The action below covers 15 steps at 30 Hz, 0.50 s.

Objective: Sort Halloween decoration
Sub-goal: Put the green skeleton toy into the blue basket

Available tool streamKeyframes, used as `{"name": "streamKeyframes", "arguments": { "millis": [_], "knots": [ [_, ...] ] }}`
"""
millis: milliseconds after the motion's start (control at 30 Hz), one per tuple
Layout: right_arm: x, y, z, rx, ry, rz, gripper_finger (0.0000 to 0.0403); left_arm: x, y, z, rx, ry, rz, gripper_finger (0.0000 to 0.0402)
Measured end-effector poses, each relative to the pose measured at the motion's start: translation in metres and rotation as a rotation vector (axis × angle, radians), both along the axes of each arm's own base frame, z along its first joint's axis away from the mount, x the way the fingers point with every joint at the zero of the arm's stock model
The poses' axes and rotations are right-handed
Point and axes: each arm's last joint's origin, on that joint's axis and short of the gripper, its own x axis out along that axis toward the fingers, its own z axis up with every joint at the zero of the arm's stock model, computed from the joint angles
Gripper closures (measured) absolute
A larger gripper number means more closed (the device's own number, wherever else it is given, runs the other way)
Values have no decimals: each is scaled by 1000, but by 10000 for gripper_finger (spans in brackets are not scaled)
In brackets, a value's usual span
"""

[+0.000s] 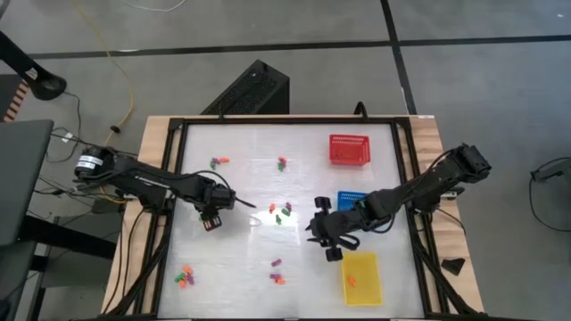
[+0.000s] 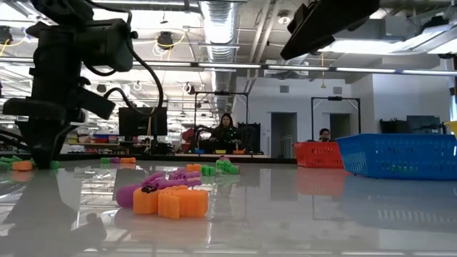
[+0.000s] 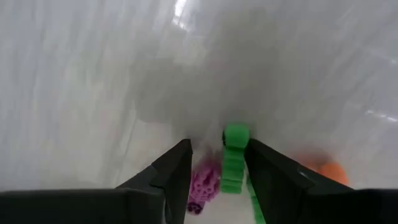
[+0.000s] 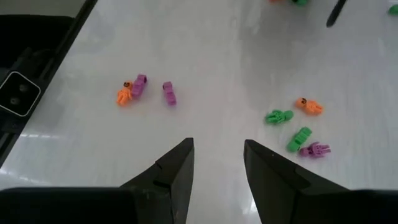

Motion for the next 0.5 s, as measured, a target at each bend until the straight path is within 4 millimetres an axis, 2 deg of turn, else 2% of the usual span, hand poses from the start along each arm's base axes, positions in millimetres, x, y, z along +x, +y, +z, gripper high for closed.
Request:
{"name": "streamKeyframes", "arguments": {
  "millis": [100, 300, 400, 500],
  "knots": [
    [-2, -1, -2, 12, 32, -21, 232, -1, 0, 1, 2, -13, -12, 286],
    [-10, -4, -9, 21, 148, -78, 232, -3, 1, 7, 19, -71, -24, 384],
    [-15, -6, -9, 40, 183, -112, 232, -3, 1, 13, 32, -132, -34, 384],
    [-19, -7, -5, 59, 187, -131, 232, 4, 2, 27, 54, -277, -39, 380]
  ]
}}
